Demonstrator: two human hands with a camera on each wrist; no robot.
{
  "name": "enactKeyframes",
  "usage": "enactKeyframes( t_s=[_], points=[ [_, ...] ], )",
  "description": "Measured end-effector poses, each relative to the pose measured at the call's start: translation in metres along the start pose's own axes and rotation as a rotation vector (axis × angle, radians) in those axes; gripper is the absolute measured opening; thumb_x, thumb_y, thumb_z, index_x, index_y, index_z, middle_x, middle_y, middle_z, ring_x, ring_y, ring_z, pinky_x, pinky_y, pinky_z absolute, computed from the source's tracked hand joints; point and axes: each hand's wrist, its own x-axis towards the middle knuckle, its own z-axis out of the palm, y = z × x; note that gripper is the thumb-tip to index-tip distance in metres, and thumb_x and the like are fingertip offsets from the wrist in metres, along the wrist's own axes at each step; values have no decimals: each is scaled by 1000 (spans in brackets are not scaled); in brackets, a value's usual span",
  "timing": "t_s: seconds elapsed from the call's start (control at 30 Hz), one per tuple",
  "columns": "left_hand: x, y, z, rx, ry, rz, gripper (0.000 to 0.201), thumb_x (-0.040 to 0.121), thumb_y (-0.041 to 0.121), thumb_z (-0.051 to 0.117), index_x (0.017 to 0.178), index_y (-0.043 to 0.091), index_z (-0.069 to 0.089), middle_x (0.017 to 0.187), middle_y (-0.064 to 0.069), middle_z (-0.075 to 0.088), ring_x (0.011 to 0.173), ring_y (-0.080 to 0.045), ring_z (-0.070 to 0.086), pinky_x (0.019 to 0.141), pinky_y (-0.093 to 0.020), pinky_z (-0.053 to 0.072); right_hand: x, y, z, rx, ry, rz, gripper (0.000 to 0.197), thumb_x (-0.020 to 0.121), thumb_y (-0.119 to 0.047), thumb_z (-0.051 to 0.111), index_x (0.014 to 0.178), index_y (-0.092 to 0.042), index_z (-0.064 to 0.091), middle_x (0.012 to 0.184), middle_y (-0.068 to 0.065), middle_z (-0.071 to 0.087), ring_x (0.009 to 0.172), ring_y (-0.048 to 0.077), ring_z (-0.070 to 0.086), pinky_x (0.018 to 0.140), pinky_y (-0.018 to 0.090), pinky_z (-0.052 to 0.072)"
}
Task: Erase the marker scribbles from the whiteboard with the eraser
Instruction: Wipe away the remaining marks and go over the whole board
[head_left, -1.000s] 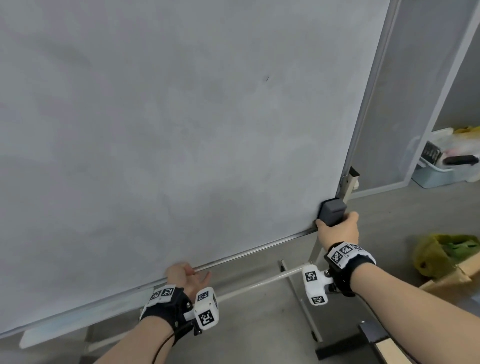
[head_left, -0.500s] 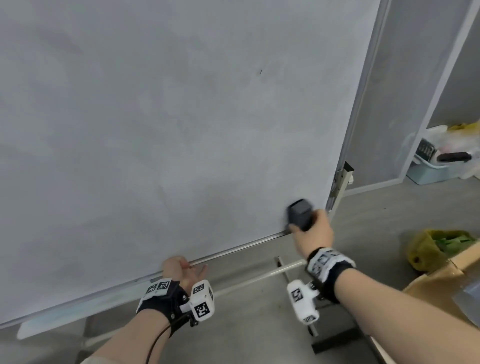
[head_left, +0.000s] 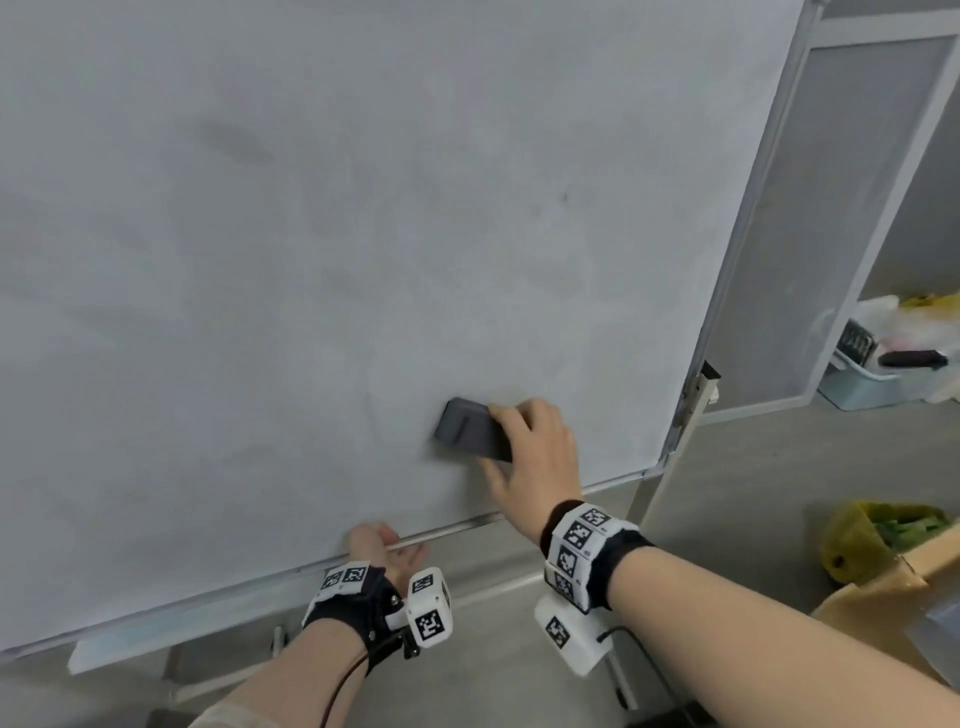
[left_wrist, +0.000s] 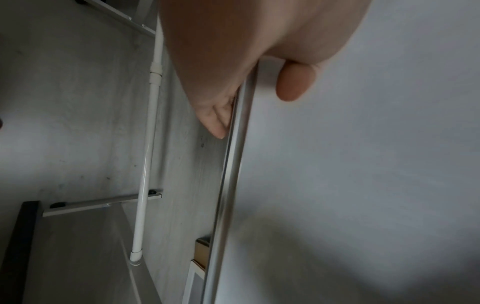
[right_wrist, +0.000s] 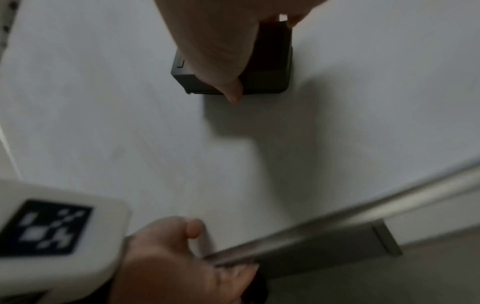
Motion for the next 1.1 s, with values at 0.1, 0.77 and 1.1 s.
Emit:
enactKeyframes(
  t_s=[0.1, 0.77, 1.1],
  points=[
    [-11, 20, -9, 158, 9, -21, 13, 77, -2, 34, 85, 4, 42, 115, -28, 51, 103, -46, 56, 102, -58, 43, 37, -2, -37, 33, 125, -41, 58, 74, -26, 76, 127, -24, 52, 102, 3, 48, 92, 25, 47, 75, 40, 46],
    [-324, 197, 61, 1401, -737, 965, 12, 92, 9, 48, 95, 3, 57, 82, -13, 67, 69, -24, 63, 62, -31, 50, 117, -53, -111, -185, 52, -304, 71, 80, -26, 66, 146, -20, 40, 110, 9, 49, 99, 32, 46, 72, 41, 49],
    [-337, 379, 5, 1310, 437, 1804, 59, 79, 40, 33, 125, 9, 52, 130, -20, 53, 121, -39, 48, 106, -51, 35, 180, -112, -141, -76, 352, -302, 73, 84, -21, 66, 150, -28, 34, 109, 16, 43, 99, 34, 43, 73, 44, 49]
  ],
)
